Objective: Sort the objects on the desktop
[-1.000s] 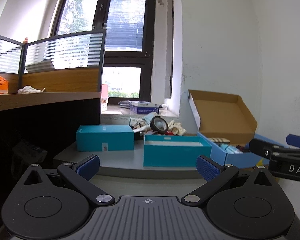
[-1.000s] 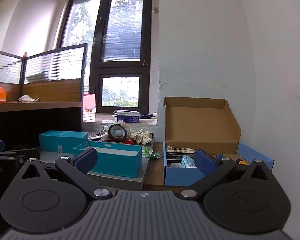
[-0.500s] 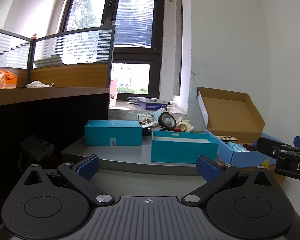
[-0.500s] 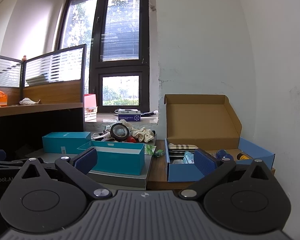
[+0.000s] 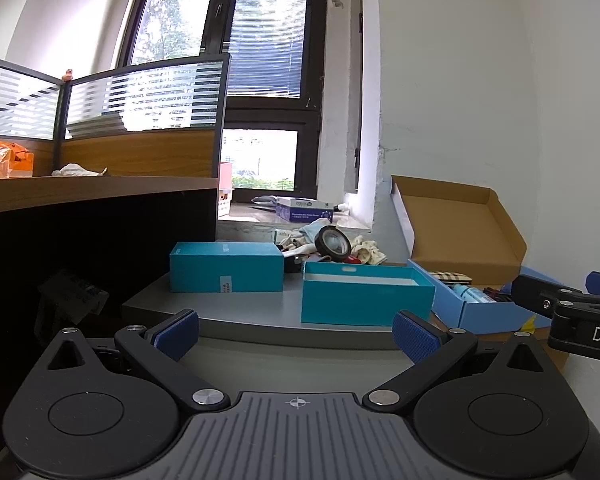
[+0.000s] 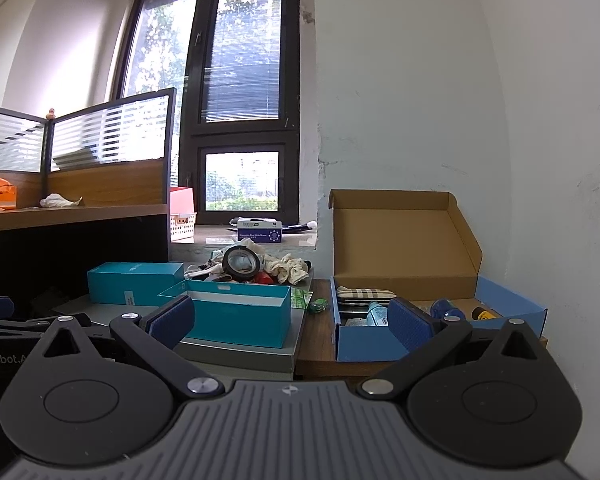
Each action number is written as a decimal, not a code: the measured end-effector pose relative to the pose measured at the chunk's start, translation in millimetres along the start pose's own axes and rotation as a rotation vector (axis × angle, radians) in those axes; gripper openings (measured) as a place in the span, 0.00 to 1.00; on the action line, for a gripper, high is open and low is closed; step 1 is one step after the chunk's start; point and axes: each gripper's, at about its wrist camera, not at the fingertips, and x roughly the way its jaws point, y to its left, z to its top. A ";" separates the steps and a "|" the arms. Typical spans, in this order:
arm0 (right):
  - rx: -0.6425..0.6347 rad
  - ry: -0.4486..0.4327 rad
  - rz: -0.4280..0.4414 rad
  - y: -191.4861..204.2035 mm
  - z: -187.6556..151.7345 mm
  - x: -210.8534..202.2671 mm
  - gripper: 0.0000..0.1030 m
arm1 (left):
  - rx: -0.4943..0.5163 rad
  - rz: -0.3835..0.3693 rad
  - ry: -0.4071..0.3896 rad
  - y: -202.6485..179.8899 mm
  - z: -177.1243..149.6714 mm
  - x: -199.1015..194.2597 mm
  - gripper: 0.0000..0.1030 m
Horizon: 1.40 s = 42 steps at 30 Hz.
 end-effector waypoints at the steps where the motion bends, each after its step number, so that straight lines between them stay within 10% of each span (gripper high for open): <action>1: -0.001 0.001 0.000 0.1 -0.3 0.0 1.00 | 0.000 0.001 0.000 0.0 -0.2 -0.1 1.00; 42: -0.107 0.015 0.061 7.2 -3.8 17.7 1.00 | -0.047 -0.024 0.045 18.8 -0.9 26.1 1.00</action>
